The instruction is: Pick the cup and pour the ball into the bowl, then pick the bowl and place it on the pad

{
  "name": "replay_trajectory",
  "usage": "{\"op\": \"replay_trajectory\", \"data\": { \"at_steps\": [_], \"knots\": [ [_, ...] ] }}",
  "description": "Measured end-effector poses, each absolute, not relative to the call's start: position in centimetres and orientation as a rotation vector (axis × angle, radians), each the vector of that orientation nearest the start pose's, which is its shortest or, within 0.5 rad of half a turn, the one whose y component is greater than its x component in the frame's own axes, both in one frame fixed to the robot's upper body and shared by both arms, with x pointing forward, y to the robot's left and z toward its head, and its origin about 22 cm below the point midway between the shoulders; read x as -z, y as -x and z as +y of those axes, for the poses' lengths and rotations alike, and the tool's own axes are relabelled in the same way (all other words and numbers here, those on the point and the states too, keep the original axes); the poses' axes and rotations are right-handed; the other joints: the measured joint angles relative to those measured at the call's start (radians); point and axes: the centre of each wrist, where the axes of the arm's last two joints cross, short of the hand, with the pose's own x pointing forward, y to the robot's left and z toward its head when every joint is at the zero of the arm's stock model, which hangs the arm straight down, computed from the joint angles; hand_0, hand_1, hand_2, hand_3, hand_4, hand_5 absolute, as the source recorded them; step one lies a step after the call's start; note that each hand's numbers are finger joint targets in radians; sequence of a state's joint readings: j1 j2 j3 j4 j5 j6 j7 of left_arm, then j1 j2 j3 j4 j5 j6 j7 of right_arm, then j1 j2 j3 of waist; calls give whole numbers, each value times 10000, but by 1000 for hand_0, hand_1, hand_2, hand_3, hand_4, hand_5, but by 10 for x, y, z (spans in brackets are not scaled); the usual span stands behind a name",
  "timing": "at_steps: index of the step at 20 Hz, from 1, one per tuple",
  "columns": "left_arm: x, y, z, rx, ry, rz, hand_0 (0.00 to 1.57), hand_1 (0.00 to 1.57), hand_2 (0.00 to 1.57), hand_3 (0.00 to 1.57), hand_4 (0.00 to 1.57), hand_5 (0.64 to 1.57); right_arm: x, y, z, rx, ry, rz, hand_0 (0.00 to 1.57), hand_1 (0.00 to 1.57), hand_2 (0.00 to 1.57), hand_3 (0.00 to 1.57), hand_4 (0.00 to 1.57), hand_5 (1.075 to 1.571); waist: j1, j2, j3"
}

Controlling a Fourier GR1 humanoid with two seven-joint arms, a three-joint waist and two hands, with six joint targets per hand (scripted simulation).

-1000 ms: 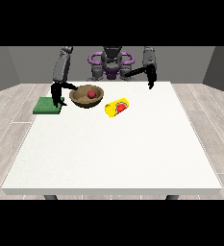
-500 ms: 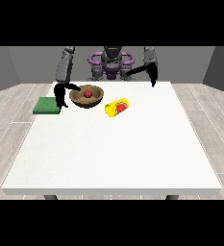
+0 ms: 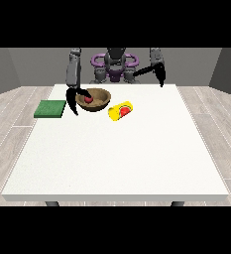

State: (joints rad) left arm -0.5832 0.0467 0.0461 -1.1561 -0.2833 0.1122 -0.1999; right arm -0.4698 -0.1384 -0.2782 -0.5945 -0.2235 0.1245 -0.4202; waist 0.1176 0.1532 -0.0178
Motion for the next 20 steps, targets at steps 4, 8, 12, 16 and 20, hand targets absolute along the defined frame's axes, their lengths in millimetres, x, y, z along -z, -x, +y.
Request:
{"op": "replay_trajectory", "data": {
  "at_steps": [4,8,12,16,20],
  "knots": [
    [-74,-372,182,3577,-1988,-19319,0,0,0,0,0,1569,85,-318,-297,1999,443,-14663,1571,1571,1571,1571,1042,1549,274,64,-103],
    [-61,-369,200,3451,-1940,-18964,0,0,0,0,0,1570,81,-322,-294,1660,1175,-13766,1571,1571,1571,1571,1023,1555,220,-259,-28],
    [-48,-368,221,2961,-2275,-18404,0,0,0,0,0,1570,73,-333,-282,1146,1465,-12619,1571,1571,1571,1571,1028,1554,-210,-654,95],
    [-33,-363,246,2488,-2698,-17990,0,0,0,0,0,1571,57,-346,-273,694,1290,-11982,1571,1571,1571,1571,1049,1553,-765,-1008,146],
    [-21,-356,264,2253,-3010,-17687,0,0,0,0,0,1569,35,-356,-292,755,1079,-11639,1571,1571,1571,1571,1061,1559,-1054,-1245,166]
  ]
}}
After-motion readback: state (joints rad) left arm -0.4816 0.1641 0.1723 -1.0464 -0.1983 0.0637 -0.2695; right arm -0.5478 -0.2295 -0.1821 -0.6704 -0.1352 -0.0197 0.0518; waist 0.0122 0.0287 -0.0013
